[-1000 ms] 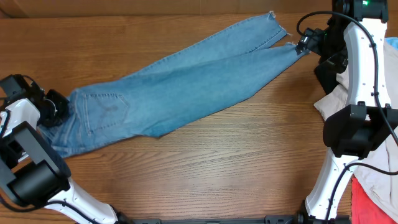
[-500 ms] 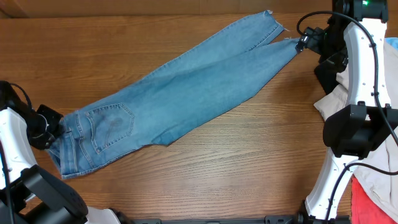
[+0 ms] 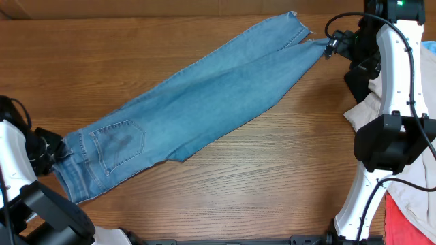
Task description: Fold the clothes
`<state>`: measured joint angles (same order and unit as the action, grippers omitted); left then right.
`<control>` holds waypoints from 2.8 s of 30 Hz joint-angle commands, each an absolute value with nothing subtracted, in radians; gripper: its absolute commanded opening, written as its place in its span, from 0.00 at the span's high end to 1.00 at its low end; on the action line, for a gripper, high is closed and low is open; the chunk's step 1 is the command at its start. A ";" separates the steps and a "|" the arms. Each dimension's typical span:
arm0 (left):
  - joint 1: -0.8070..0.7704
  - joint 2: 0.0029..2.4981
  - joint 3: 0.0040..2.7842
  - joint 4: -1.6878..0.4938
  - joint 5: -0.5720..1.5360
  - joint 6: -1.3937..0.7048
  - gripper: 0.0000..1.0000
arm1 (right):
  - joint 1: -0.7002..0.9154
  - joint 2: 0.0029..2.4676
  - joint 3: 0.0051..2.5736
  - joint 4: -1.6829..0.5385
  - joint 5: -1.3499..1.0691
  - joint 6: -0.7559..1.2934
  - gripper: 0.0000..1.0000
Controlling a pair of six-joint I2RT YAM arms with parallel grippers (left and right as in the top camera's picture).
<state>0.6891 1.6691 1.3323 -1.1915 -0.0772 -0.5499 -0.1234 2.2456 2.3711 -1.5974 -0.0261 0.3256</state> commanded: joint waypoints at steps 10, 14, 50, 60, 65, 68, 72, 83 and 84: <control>0.813 1.664 1.339 -1.129 -0.086 -0.547 0.30 | -0.118 2.236 2.384 -1.599 -0.028 0.306 0.00; 0.813 1.664 1.291 -1.106 -0.109 -0.577 0.31 | -0.118 2.236 2.384 -1.599 -0.028 0.306 0.00; 0.814 1.858 1.137 -0.611 0.027 -0.468 0.96 | -0.118 2.236 2.384 -1.620 -0.028 0.307 0.00; 0.835 1.859 1.581 -0.694 0.057 -0.440 0.96 | -0.118 2.236 2.384 -1.624 -0.031 0.310 0.00; 0.830 1.859 1.739 -0.796 0.056 -0.432 0.25 | -0.118 2.236 2.384 -1.617 -0.063 0.308 0.00; 0.823 1.864 1.736 -0.884 0.056 -0.434 0.00 | -0.114 2.237 2.384 -1.601 -0.109 0.265 0.00; 0.806 1.891 1.736 -1.003 0.053 -0.434 0.00 | -0.093 2.237 2.381 -1.576 -0.152 0.179 0.00; 0.680 1.974 1.734 -1.178 0.064 -0.418 0.00 | -0.014 2.262 2.165 -1.252 -0.270 0.002 0.00; 0.665 1.979 1.734 -1.184 0.065 -0.418 0.00 | -0.004 2.273 2.135 -1.205 -0.271 0.002 0.00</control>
<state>0.7013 1.9568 1.7355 -1.1725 0.0540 -0.4400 -0.0219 2.2501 2.2005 -1.2591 -0.2073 0.0662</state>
